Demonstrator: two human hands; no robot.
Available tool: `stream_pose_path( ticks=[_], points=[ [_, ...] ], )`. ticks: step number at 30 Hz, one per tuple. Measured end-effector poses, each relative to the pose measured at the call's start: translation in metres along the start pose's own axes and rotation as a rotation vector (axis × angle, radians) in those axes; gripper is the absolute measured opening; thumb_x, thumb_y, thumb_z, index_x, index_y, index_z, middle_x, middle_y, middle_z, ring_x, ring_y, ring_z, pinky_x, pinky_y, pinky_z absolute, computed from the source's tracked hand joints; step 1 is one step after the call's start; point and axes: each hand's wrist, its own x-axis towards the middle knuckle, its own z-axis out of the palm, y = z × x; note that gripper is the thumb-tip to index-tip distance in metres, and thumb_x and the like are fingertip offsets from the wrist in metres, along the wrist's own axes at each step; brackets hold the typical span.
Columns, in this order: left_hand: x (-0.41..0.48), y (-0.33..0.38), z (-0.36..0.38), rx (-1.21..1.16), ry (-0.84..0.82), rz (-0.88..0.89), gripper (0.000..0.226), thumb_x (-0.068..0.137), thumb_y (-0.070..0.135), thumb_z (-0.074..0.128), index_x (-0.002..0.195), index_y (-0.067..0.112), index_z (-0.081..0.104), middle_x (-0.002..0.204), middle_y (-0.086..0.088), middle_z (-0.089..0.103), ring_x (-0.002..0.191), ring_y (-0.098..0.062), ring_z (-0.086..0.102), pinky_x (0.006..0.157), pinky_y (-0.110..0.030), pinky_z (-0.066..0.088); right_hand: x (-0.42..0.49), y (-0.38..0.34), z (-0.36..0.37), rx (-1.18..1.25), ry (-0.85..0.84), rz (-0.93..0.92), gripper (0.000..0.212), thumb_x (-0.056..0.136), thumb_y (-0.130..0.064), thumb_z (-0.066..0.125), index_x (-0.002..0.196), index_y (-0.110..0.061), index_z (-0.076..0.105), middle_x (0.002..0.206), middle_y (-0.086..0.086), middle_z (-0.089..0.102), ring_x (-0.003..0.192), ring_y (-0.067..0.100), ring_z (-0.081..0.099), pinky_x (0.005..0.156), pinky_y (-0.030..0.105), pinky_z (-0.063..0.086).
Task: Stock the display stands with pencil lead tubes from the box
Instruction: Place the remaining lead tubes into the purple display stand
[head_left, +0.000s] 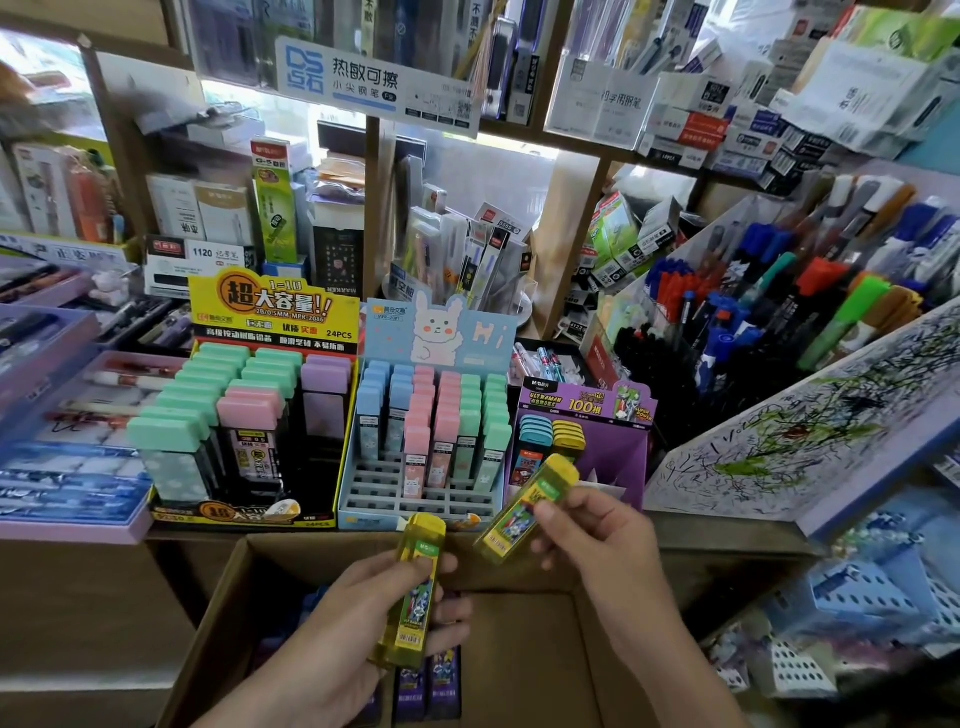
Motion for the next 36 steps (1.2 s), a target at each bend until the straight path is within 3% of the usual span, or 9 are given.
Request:
stream_pose_path(
  ticks=[6, 13, 20, 22, 24, 26, 33, 36],
  points=[
    [-0.001, 0.005, 0.004, -0.029, 0.021, 0.046, 0.019, 0.092, 0.014, 0.068, 0.096, 0.0, 0.08, 0.086, -0.023, 0.07, 0.09, -0.044, 0.075, 0.061, -0.04, 0.063, 0.017, -0.013, -0.024, -0.105, 0.181, -0.205, 0.002, 0.088, -0.019, 0.076, 0.088, -0.02, 0.077, 0.078, 0.012, 0.076, 0.069, 0.028, 0.073, 0.06, 0.025, 0.06],
    [-0.003, 0.006, 0.006, -0.026, 0.018, 0.036, 0.019, 0.092, 0.014, 0.068, 0.096, 0.001, 0.08, 0.08, -0.021, 0.074, 0.09, -0.043, 0.075, 0.063, -0.04, 0.063, 0.039, -0.01, -0.035, -0.299, 0.287, -0.329, 0.007, 0.091, -0.015, 0.075, 0.088, -0.021, 0.074, 0.075, 0.001, 0.075, 0.071, 0.016, 0.074, 0.066, 0.033, 0.063],
    [-0.003, 0.006, 0.005, -0.052, 0.003, 0.037, 0.019, 0.089, 0.015, 0.069, 0.095, 0.001, 0.08, 0.084, -0.022, 0.074, 0.092, -0.043, 0.075, 0.062, -0.039, 0.064, 0.051, 0.007, -0.031, -0.529, 0.289, -0.345, 0.017, 0.091, -0.02, 0.076, 0.085, -0.035, 0.071, 0.08, -0.02, 0.072, 0.074, -0.001, 0.069, 0.062, 0.014, 0.053],
    [-0.002, 0.006, 0.004, -0.058, -0.004, 0.037, 0.019, 0.089, 0.015, 0.069, 0.096, 0.001, 0.08, 0.086, -0.023, 0.074, 0.093, -0.043, 0.075, 0.061, -0.039, 0.064, 0.053, 0.013, -0.03, -0.612, 0.294, -0.306, 0.015, 0.091, -0.026, 0.075, 0.085, -0.038, 0.069, 0.081, -0.024, 0.071, 0.077, -0.003, 0.067, 0.062, 0.017, 0.052],
    [-0.002, 0.006, 0.003, -0.063, -0.012, 0.04, 0.019, 0.09, 0.014, 0.068, 0.096, 0.001, 0.08, 0.086, -0.023, 0.075, 0.092, -0.043, 0.075, 0.062, -0.04, 0.064, 0.055, 0.019, -0.03, -0.695, 0.309, -0.254, 0.008, 0.092, -0.033, 0.074, 0.084, -0.033, 0.071, 0.074, -0.015, 0.071, 0.072, 0.003, 0.066, 0.062, 0.033, 0.055],
    [-0.001, 0.005, 0.002, -0.06, -0.016, 0.046, 0.018, 0.09, 0.015, 0.068, 0.095, 0.001, 0.08, 0.084, -0.022, 0.075, 0.092, -0.042, 0.075, 0.063, -0.04, 0.064, 0.055, 0.022, -0.028, -0.765, 0.32, -0.249, 0.014, 0.092, -0.038, 0.072, 0.082, -0.028, 0.072, 0.068, -0.012, 0.068, 0.066, 0.006, 0.063, 0.061, 0.042, 0.056],
    [0.003, 0.001, 0.003, -0.043, -0.007, 0.07, 0.018, 0.089, 0.014, 0.07, 0.096, 0.0, 0.08, 0.079, -0.021, 0.074, 0.089, -0.042, 0.076, 0.063, -0.04, 0.064, 0.056, 0.02, -0.027, -0.84, 0.332, -0.251, 0.023, 0.093, -0.04, 0.072, 0.075, -0.025, 0.068, 0.062, -0.012, 0.063, 0.06, 0.004, 0.059, 0.054, 0.03, 0.044],
    [0.004, -0.001, 0.002, -0.044, -0.01, 0.076, 0.02, 0.084, 0.016, 0.073, 0.095, 0.001, 0.08, 0.079, -0.021, 0.074, 0.091, -0.042, 0.076, 0.063, -0.039, 0.064, 0.053, 0.018, -0.025, -0.814, 0.326, -0.24, 0.019, 0.092, -0.039, 0.073, 0.081, -0.024, 0.071, 0.069, -0.014, 0.066, 0.067, 0.003, 0.061, 0.059, 0.031, 0.05]
  ],
)
